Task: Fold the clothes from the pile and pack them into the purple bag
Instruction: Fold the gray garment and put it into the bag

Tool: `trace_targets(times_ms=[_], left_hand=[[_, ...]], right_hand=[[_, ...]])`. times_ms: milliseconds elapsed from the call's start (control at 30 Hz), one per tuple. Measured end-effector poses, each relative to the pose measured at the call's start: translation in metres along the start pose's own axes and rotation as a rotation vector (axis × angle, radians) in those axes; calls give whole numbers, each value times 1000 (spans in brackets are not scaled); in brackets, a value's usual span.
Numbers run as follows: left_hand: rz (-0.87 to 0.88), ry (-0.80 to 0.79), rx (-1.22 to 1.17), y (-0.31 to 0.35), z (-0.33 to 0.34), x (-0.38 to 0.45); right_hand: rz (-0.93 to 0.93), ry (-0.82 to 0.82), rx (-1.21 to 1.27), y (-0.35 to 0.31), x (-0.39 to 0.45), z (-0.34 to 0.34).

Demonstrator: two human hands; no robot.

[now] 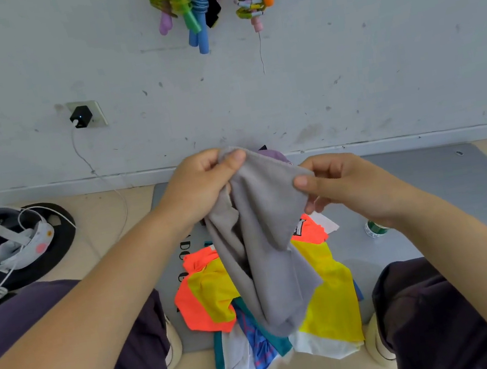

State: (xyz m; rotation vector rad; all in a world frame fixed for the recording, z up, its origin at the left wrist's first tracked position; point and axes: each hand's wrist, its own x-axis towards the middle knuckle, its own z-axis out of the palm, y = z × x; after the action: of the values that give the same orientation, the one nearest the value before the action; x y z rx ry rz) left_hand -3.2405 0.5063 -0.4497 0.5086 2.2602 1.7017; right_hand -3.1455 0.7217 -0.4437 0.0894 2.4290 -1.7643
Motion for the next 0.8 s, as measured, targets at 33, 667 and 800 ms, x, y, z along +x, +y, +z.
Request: trace_targets(times_ms=[33, 667, 800], left_hand=[[-6, 12, 4, 0, -1, 1], [-148, -51, -197, -7, -11, 5], [-81, -23, -66, -6, -7, 3]], right_hand=[[-11, 34, 9, 0, 0, 0], [-86, -78, 148, -15, -11, -4], [-104, -38, 51, -18, -15, -6]])
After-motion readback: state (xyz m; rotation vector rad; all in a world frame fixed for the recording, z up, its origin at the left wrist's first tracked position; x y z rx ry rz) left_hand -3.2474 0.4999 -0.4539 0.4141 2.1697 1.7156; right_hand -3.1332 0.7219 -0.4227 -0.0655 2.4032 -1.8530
